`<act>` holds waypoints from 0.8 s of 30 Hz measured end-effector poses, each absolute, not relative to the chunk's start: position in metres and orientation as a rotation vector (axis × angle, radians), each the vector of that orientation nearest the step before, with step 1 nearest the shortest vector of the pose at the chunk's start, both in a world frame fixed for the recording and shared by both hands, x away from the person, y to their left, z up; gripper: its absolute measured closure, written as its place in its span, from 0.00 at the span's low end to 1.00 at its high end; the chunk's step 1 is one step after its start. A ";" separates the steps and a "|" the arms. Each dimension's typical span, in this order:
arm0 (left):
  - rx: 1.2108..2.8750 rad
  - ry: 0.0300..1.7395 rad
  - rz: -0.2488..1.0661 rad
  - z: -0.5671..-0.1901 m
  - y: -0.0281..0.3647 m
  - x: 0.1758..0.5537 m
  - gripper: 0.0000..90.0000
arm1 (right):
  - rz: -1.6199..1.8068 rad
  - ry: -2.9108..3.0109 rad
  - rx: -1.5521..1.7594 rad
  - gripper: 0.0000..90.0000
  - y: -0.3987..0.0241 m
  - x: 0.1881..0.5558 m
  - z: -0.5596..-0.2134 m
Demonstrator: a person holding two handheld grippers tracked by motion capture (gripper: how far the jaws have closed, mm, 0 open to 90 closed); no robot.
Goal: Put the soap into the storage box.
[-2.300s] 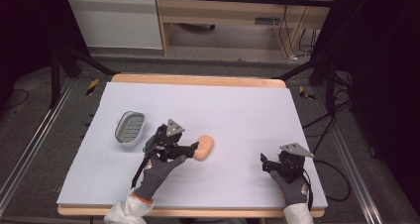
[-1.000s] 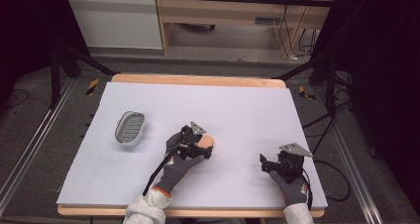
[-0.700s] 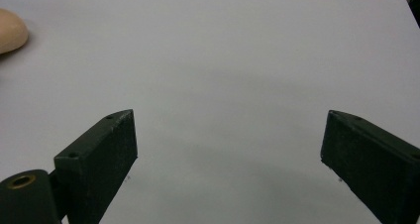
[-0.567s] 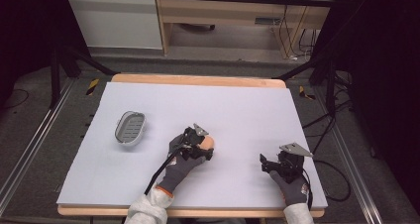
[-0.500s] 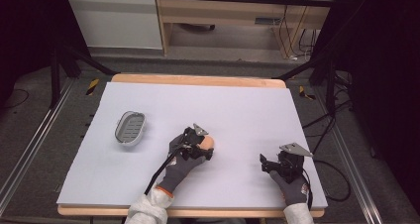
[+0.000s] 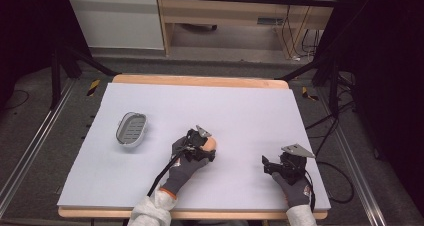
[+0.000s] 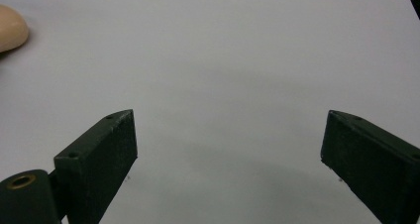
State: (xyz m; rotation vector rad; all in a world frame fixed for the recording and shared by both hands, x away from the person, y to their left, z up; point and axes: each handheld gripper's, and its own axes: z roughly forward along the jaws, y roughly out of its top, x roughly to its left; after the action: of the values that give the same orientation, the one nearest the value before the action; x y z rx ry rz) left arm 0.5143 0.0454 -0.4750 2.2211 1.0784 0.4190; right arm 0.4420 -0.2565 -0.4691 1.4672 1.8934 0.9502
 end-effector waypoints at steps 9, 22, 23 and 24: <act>2.214 1.104 0.421 -0.474 0.044 0.514 0.34 | 0.948 1.894 1.468 0.08 -0.257 0.442 -0.469; 2.183 1.040 0.399 -0.452 0.053 0.502 0.35 | 0.957 1.889 1.473 0.08 -0.257 0.442 -0.469; 2.182 1.035 0.398 -0.450 0.054 0.501 0.35 | 0.957 1.889 1.473 0.08 -0.258 0.442 -0.469; 2.175 1.025 0.401 -0.446 0.056 0.498 0.35 | 0.957 1.888 1.473 0.08 -0.258 0.442 -0.469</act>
State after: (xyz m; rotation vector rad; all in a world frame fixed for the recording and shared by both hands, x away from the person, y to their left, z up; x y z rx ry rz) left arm 0.4985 0.0557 -0.4461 2.1748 1.0249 0.4011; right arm 0.4419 -0.2576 -0.4686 1.4727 1.8884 0.9568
